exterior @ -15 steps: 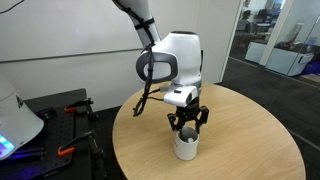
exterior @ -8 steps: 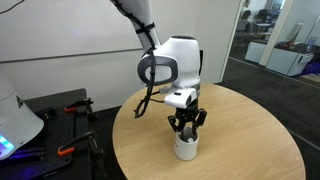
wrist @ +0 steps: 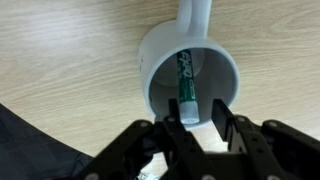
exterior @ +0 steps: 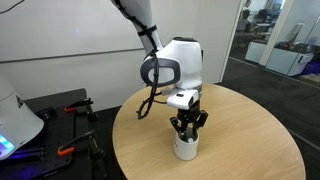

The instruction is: Take the green marker out of the white mug and put it on the table

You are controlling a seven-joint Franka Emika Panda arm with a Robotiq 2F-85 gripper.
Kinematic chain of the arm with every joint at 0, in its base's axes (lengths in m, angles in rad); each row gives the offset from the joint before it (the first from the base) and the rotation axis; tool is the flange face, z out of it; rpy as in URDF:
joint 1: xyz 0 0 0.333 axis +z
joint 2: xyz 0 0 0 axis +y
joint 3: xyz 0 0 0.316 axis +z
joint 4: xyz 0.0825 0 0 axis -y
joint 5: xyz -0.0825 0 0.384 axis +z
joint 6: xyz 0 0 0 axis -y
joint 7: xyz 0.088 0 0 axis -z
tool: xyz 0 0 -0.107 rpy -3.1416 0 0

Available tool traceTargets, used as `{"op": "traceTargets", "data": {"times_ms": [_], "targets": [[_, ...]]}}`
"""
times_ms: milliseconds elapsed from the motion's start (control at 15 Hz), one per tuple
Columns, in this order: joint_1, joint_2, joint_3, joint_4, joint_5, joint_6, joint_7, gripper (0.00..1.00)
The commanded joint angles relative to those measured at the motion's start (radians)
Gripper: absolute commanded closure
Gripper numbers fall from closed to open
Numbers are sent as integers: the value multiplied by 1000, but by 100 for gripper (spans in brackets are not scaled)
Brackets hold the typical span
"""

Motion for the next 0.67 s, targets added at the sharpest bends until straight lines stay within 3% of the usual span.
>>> {"op": "traceTargets", "data": {"times_ms": [0,600], "targets": [[23,17,-23,34,-2,-45,40,61],[21,48,-27,77,-8,-75,61,72]]}}
